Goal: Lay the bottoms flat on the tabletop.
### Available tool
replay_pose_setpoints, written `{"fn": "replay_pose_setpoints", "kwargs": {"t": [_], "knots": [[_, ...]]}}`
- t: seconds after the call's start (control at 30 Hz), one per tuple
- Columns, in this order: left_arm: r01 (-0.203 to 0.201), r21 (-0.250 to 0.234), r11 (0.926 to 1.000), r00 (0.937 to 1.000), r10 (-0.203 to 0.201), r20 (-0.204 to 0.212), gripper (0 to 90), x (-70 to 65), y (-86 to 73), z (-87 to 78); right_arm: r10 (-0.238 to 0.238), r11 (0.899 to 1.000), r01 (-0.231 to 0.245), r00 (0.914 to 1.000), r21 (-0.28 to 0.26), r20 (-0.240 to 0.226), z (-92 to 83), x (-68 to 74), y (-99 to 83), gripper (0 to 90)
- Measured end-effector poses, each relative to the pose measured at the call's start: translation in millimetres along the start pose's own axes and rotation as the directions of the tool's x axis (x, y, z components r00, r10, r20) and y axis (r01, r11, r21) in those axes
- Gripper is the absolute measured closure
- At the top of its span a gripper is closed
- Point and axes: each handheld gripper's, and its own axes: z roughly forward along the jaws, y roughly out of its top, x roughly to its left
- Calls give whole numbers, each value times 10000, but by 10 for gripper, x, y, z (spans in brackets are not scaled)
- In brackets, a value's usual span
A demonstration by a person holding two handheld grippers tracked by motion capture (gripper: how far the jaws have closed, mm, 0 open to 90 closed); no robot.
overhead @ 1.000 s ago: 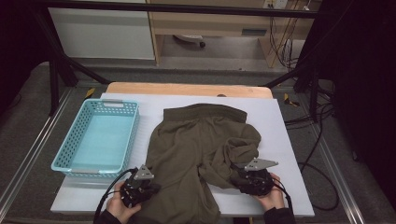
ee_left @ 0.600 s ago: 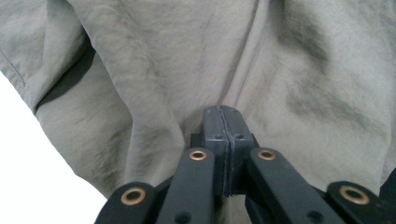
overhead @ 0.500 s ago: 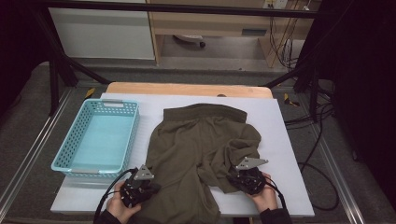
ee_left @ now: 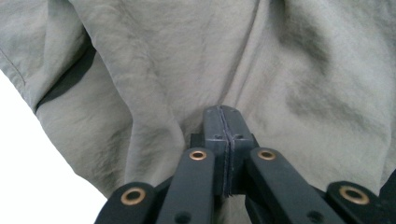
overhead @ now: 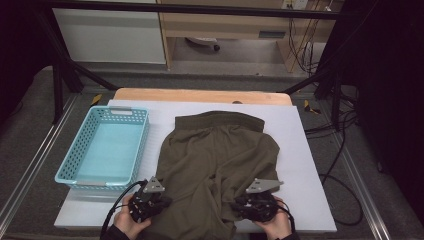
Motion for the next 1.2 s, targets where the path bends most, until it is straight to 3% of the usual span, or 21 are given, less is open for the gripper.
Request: {"fn": "replay_pose_setpoints", "kwargs": {"t": [0.1,0.2,0.27,0.37,0.43,0.53,0.63,0.73,0.87,1.0,1.1,1.2], "knots": [[-13,6,10000,10000,13,-18,890,-3,1,0,83,9967,-24,9973,-816,726,-280,-96,-43,554],[19,2,10000,10000,-19,5,890,1,1,1,175,9935,13,9862,-1134,1647,-464,-211,-138,498],[43,-19,10000,10000,-43,19,891,4,-1,2,327,9935,-119,9823,-1130,1847,-452,-267,-207,439],[37,-10,10000,10000,-37,19,891,3,-1,1,-100,9967,260,9795,-772,2013,-282,-293,-246,410],[25,-27,10000,10000,-25,13,891,4,-2,1,-226,9980,347,9767,-529,2133,-151,-324,-232,460],[12,-29,10000,10000,-12,21,890,5,-2,1,-551,9982,595,9647,-91,2575,-42,-360,-212,656],[19,-26,10000,10000,-19,22,890,5,-2,1,-261,9993,318,9710,-204,2375,-95,-361,-204,889],[13,5,10000,10000,-13,11,891,2,0,0,-204,9988,306,9712,-393,2375,-264,-321,-151,900],[32,-24,10000,10000,-32,32,891,6,-1,2,-171,9946,400,9733,-959,2291,-504,-248,6,900],[10,11,10000,10000,-10,9,891,2,1,0,24,9911,295,9711,-1298,2388,-570,-310,296,899],[25,-4,10000,10000,-25,33,891,7,0,1,274,9917,43,9696,-1288,2430,-437,-453,547,898],[-9,16,10000,10000,9,31,891,5,1,-1,342,9942,-63,9650,-1073,2599,-166,-635,764,896]]}}
